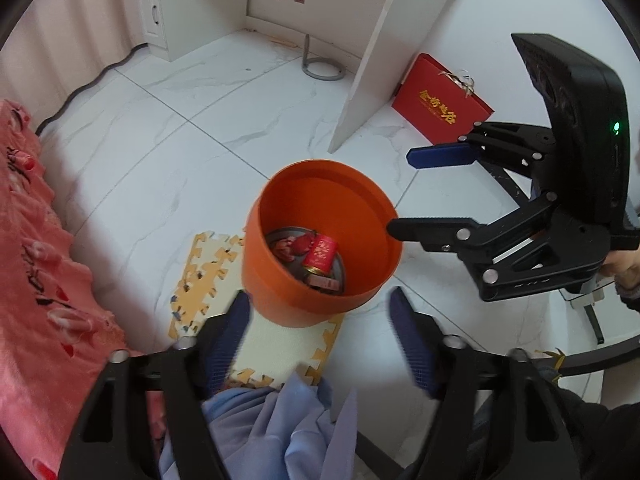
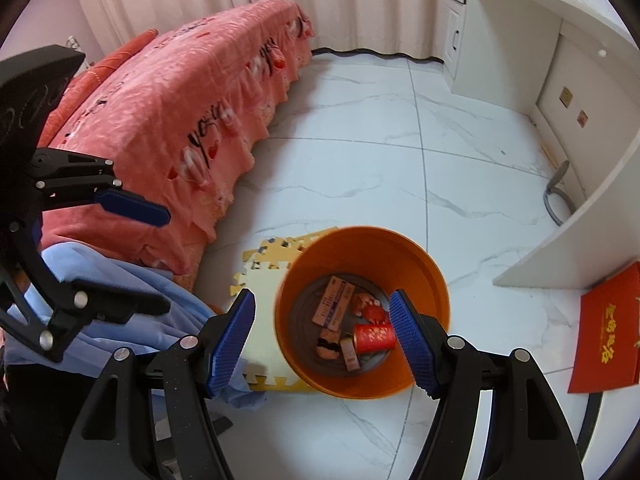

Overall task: Collect trash
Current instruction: 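Move both tools back over the bed toward the tape and plush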

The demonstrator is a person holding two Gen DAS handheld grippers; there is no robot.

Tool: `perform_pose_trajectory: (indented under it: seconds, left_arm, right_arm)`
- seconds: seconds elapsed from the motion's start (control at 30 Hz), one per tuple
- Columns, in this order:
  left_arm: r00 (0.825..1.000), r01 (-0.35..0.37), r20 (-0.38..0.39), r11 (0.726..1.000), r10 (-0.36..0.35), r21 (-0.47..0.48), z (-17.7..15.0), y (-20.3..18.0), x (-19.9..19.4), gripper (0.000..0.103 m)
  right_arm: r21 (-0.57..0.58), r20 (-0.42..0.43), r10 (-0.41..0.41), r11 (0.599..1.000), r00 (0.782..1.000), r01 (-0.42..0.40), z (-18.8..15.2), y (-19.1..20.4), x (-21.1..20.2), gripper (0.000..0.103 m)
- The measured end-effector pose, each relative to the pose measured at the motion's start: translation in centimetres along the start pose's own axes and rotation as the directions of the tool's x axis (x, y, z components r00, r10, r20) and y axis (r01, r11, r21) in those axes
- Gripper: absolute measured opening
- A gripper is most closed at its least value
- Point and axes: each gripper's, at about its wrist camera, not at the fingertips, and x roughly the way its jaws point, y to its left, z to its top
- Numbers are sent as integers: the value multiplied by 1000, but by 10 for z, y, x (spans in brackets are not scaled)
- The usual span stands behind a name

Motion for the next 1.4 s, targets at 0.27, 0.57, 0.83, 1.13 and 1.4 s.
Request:
perform_pose_trajectory:
  seconds: [0.27, 0.57, 0.83, 1.13, 1.4]
  left_arm:
    - [998, -50, 39, 998, 52, -42, -21, 13, -31, 78]
    - [988, -129, 74, 987, 136, -95, -58, 22, -74, 78]
    - [974, -175, 119, 973, 194, -152, -94, 28, -109, 86]
    - [951, -234, 138, 935, 277, -266, -153, 41, -152, 86]
    - [922, -279, 138, 869, 361, -409, -219, 51, -189, 86]
  right_arm:
    - [-67, 38, 54, 996, 998, -51, 15, 40, -22, 73]
    - [-183, 71, 128, 976, 989, -113, 31, 101, -45, 73]
    - [-289, 86, 192, 944, 978, -160, 45, 162, -60, 77]
    - [-430, 67, 280, 874, 958, -225, 55, 246, -68, 77]
    - [-535, 34, 352, 797, 935, -280, 54, 319, -73, 77]
